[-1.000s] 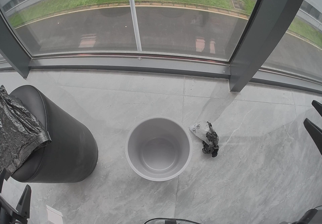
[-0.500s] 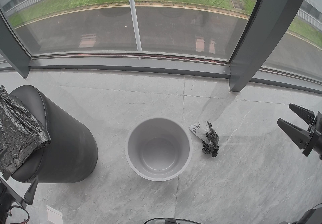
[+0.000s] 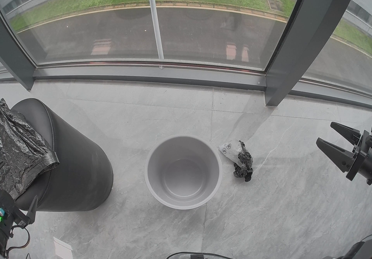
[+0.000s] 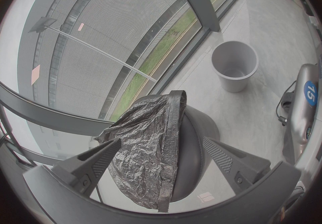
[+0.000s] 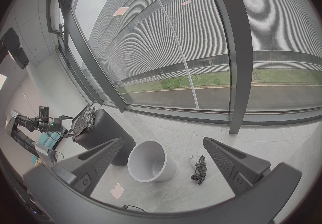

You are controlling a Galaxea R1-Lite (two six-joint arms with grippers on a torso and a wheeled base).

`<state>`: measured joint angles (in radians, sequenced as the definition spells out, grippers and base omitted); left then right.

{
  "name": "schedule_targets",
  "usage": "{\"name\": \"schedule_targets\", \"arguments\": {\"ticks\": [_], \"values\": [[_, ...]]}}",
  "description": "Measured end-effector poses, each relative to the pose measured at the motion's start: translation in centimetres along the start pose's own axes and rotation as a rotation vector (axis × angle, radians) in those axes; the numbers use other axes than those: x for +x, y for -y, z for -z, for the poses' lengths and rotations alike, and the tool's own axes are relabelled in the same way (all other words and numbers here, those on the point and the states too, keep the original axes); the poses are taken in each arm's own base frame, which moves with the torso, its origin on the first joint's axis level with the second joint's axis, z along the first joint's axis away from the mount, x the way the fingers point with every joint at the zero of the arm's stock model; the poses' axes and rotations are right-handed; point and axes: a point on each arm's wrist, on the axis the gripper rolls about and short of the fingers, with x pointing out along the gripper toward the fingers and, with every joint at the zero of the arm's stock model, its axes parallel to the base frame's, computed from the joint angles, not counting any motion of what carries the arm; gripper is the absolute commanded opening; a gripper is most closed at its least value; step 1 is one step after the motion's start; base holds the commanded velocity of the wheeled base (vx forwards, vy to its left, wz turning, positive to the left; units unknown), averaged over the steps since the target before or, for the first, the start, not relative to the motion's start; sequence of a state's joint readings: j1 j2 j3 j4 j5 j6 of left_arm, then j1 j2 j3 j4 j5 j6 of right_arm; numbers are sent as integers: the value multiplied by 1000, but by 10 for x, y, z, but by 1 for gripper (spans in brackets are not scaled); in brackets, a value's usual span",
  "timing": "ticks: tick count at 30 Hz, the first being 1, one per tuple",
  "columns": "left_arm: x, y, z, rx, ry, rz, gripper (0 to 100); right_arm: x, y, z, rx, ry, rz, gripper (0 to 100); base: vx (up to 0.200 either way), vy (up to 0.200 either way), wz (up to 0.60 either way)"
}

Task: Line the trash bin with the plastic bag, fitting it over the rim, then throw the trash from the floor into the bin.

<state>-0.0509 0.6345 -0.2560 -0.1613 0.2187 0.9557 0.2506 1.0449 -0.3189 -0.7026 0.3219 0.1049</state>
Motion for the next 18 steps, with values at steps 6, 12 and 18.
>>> {"name": "schedule_targets", "arguments": {"ticks": [6, 12, 18], "values": [[12, -9, -8, -22, -31, -84, 100, 2, 1, 0, 3, -5, 4, 100, 0, 0, 0], [31, -9, -14, -73, -40, -76, 100, 3, 4, 1, 8, -13, 18, 100, 0, 0, 0], [43, -3, -19, -140, -40, -6, 100, 7, 8, 0, 5, -1, 36, 100, 0, 0, 0]]}}
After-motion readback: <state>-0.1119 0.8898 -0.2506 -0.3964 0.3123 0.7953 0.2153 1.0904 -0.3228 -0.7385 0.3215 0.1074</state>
